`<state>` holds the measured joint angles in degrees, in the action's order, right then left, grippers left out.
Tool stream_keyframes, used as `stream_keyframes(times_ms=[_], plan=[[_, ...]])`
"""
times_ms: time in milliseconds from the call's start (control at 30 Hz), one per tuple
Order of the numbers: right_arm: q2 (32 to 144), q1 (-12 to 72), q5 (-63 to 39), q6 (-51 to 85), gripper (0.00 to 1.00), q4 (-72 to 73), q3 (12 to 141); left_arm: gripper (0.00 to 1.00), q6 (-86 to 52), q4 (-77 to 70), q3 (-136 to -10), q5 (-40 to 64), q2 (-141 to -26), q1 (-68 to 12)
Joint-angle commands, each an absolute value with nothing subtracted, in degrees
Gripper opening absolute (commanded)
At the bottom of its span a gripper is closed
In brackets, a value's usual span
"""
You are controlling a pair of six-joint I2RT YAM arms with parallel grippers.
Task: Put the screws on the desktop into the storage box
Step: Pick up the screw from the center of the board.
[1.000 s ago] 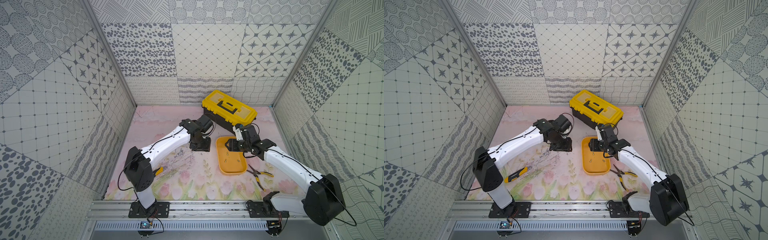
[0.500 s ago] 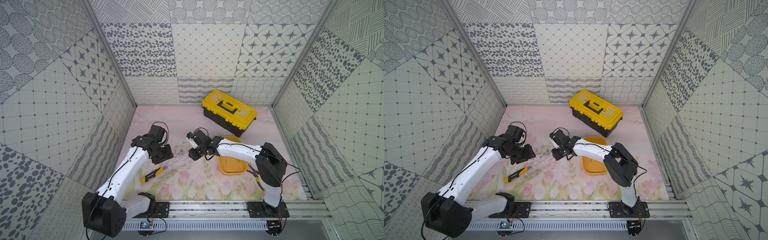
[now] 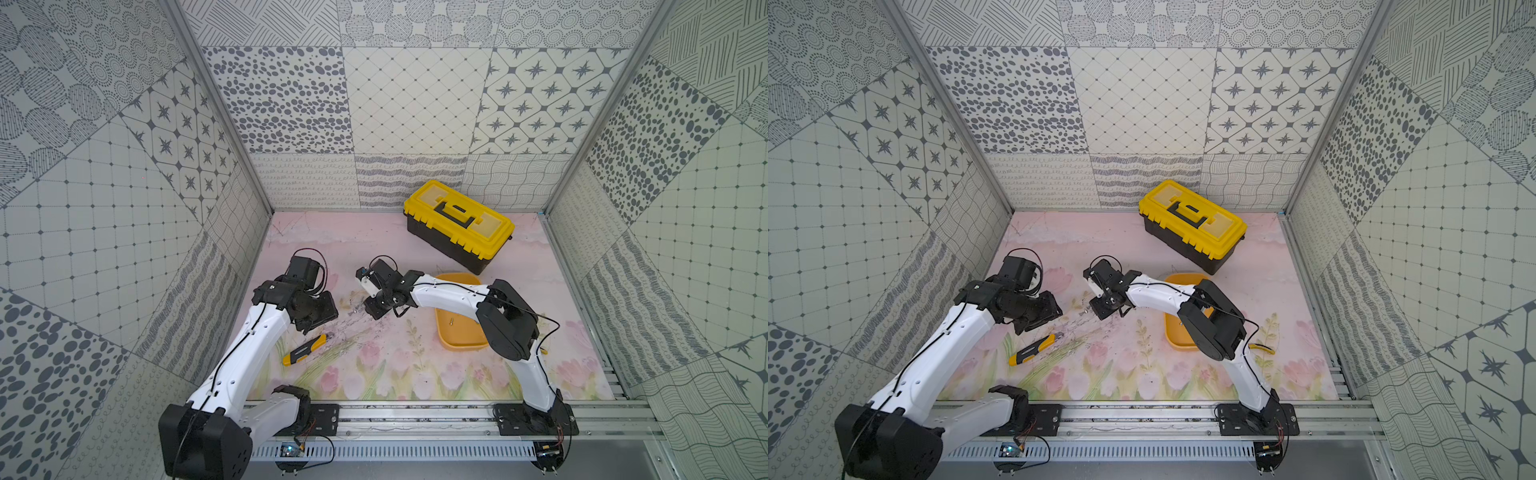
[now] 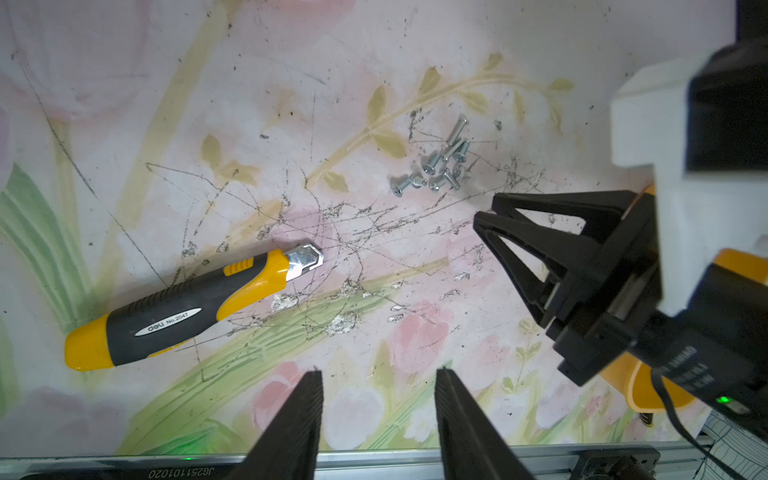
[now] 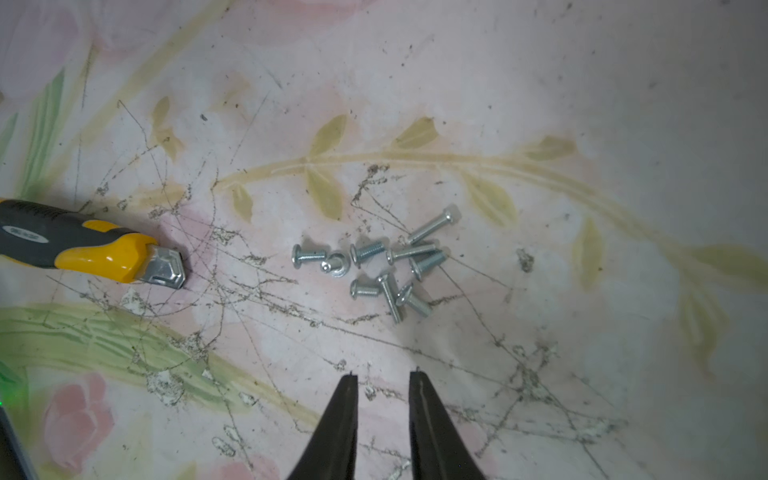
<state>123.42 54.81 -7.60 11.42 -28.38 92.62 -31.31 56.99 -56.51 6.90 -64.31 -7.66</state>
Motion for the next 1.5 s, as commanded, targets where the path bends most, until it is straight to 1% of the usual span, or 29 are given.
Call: stream_keyframes(times_ms=[0, 267, 567, 733, 1033, 1200, 1400, 1467], plan=[[125.6, 55.3, -8.4, 10.3, 0.33, -28.3, 94.5, 0.50, -30.3, 55.8, -56.4, 6.3, -63.7, -7.2], [129.5, 55.5, -7.6, 10.0, 0.35, -28.4, 96.8, 0.50, -30.3, 55.8, -56.3, 6.4, -64.4, -7.2], [132.7, 55.6, -2.7, 8.5, 0.35, -29.7, 99.0, 0.50, -30.2, 55.7, -56.2, 6.7, -64.7, -7.2], [134.4, 56.3, -0.8, 6.3, 0.33, -31.9, 101.1, 0.50, -30.2, 55.7, -56.2, 6.7, -64.9, -7.1], [133.7, 57.0, 2.0, 4.1, 0.21, -32.9, 99.3, 0.50, -30.2, 55.5, -56.2, 7.0, -65.6, -7.1], [133.5, 57.0, 4.7, 3.1, 0.17, -34.2, 98.4, 0.50, -30.1, 55.5, -56.2, 7.0, -65.7, -7.1], [132.7, 57.0, 5.1, 3.3, 0.05, -35.2, 97.3, 0.50, -30.2, 55.5, -56.2, 7.0, -65.6, -7.2], [131.3, 57.0, 4.4, 3.9, 0.02, -35.2, 96.6, 0.50, -30.2, 55.5, -56.2, 7.0, -65.6, -7.1]])
